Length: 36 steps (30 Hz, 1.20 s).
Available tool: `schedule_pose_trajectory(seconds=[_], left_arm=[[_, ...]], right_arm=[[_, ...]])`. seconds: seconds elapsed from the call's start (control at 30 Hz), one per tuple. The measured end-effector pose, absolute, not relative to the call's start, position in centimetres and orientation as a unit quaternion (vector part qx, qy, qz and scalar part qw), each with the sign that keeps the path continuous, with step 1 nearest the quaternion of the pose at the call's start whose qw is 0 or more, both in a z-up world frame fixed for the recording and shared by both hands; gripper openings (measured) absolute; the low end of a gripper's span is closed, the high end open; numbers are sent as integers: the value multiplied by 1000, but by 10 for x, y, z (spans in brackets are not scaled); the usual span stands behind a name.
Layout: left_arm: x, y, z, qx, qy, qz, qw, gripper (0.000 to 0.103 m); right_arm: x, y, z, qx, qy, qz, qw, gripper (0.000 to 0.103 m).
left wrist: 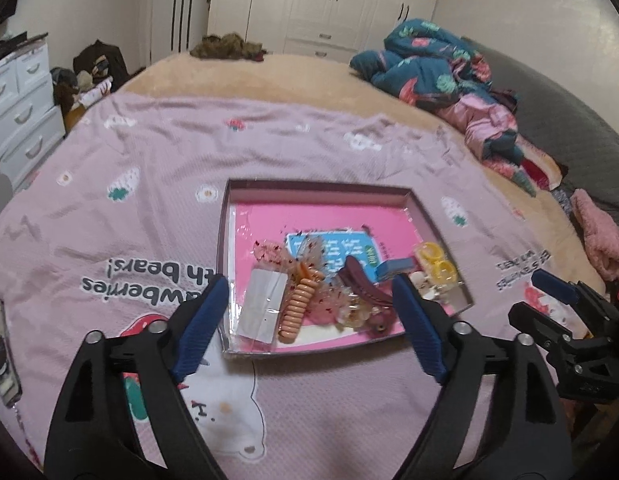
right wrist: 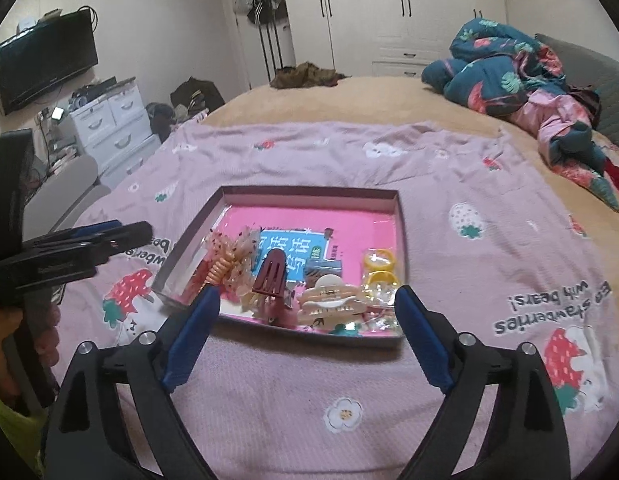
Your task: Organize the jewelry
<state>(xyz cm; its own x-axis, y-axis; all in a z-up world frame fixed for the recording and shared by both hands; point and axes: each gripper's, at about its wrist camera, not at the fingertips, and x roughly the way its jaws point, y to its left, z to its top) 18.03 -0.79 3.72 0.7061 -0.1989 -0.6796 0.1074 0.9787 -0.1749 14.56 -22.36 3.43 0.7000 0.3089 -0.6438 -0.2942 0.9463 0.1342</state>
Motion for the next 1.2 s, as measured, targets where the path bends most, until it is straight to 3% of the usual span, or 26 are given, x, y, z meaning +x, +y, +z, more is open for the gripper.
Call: schedule_pose_trajectory(seconds=[0.17,0.4,0.7,1.2], left_arm=[[155,-9,56,-61,350,-85,931,94],[122,-11,66,-61,327,-87,939,94],[88,-12,51,-56,331,-84,938,94],[54,-9,14,-70,350,-63,932,94]], right_arm=[[124,-234,46,10,337,153,929,92],[98,-241,60,13,319,140,937,99],[73,-243,62,13,306,137,942,99],[47,-224,15,7,340,153,928,99]])
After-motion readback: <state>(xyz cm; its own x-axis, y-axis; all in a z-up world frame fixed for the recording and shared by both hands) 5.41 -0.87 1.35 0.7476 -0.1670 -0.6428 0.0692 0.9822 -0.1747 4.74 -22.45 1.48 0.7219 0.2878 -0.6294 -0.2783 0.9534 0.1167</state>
